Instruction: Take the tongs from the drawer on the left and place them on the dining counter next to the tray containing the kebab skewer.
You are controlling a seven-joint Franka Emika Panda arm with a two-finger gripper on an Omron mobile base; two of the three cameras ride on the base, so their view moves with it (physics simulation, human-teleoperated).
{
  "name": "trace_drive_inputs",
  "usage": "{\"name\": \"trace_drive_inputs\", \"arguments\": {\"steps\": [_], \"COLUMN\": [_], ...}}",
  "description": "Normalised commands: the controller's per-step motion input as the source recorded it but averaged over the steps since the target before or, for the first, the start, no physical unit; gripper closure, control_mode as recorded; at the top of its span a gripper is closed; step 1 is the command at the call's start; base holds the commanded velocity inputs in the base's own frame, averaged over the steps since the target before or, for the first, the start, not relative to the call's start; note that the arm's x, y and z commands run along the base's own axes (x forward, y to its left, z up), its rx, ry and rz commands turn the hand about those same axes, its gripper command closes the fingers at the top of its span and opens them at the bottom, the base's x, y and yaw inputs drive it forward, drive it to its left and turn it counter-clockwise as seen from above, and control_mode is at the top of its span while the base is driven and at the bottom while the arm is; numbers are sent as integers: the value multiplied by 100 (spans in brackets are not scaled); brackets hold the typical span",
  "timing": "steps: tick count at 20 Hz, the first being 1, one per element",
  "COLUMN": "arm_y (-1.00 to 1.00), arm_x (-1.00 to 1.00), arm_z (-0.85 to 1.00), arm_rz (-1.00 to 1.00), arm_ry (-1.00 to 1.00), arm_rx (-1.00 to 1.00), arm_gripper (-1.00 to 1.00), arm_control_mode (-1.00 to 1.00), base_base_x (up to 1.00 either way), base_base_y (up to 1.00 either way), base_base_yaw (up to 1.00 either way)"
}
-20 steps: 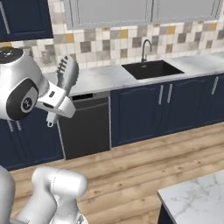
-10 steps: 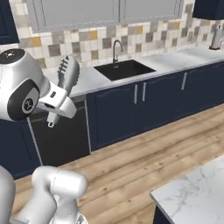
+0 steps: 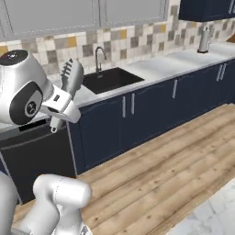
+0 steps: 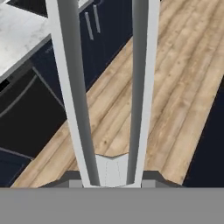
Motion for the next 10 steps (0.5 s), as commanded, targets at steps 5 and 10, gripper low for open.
{"name": "trace_drive_inputs", "arguments": {"steps": [5,10], "arm_y": [0,0], "arm_x": [0,0], "arm_z": [0,0], "arm_rz": [0,0], "arm_ry": [0,0], "arm_rx": [0,0], "arm_gripper": [100,100], "arm_control_mode": [100,100], "base_base_x": [2,10], "base_base_y": [0,7], "base_base_yaw": [-55,-51]}}
